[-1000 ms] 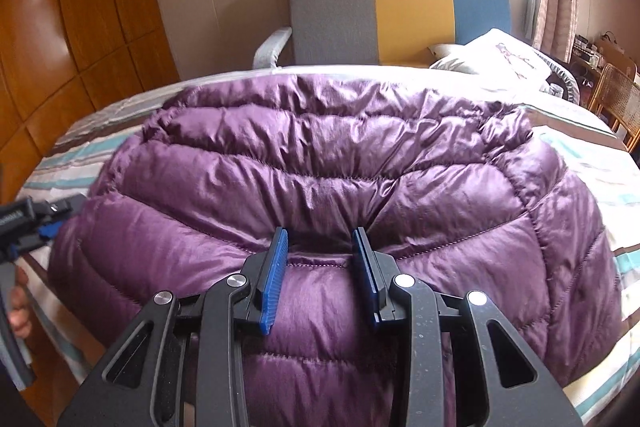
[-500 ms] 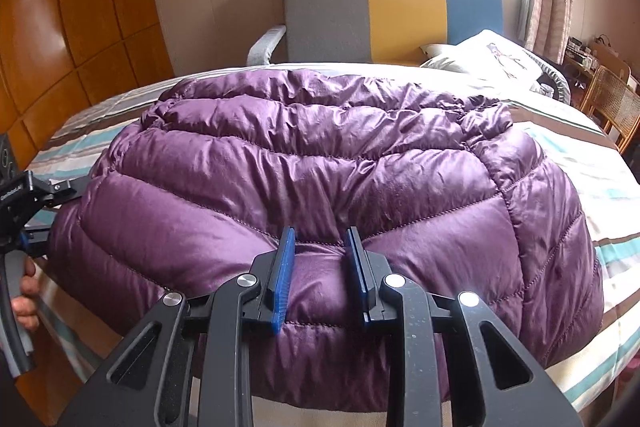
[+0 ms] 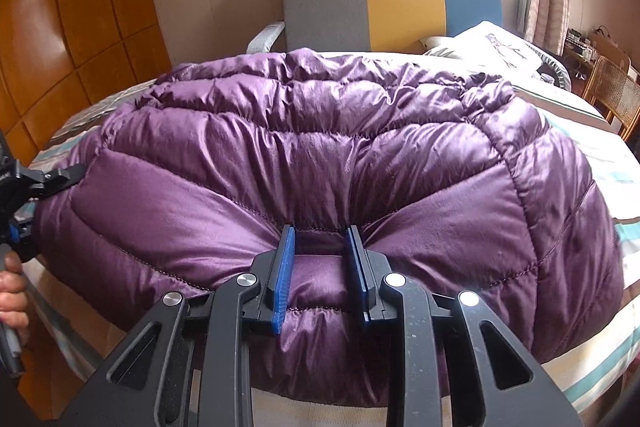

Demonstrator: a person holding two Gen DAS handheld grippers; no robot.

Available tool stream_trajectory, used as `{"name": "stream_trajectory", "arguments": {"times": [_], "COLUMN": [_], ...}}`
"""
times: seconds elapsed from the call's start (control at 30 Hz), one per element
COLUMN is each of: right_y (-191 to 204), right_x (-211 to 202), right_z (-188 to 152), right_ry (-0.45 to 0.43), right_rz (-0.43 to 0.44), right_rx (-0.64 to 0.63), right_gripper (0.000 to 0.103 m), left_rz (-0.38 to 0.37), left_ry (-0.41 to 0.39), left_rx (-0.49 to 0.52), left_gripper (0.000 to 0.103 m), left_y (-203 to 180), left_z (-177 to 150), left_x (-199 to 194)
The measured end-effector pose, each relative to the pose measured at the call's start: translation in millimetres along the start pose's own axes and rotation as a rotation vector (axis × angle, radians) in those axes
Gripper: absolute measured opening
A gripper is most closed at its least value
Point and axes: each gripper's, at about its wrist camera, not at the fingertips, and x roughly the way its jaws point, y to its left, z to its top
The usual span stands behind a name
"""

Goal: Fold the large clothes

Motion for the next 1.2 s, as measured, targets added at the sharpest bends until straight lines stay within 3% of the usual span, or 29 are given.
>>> {"name": "stream_trajectory", "arguments": {"times": [0.1, 0.33, 0.57, 0.73, 0.83, 1.2], "right_y": [-1.0, -4.6, -15.4, -30.1, -46.7, -147.1], "right_x": [3.9, 4.9, 1.2, -28.8, -55.2, -104.7], "right_z": [-4.1, -11.5, -12.0, 0.0, 5.4, -12.8], "right_ry": [-0.007, -0.032, -0.034, -0.026, -0.060, -0.042], "right_rz": [-0.002, 0.015, 0.057, 0.095, 0.070, -0.167], "right_rx": [0.002, 0.021, 0.056, 0.064, 0.063, 0.147], "right_gripper": [0.027, 0.026, 0.026, 0.026, 0.054, 0.055], "left_rz": [-0.023, -0.115, -0.209, -0.161, -0.116, 0.009], "left_ry": [-0.023, -0.047, 0.052, 0.092, 0.102, 0.179], "left_rx": [0.028, 0.130, 0.289, 0.351, 0.369, 0.467], "left_gripper": [0.017, 0.013, 0.012, 0.012, 0.012, 0.012], "left_y": [-15.7, -77.2, -167.4, -199.0, -212.7, -255.2], "left_z": [-2.4, 2.9, -3.3, -6.4, -8.1, -38.5], "left_x": [-6.5, -13.5, 29.6, 55.9, 63.0, 108.6]}}
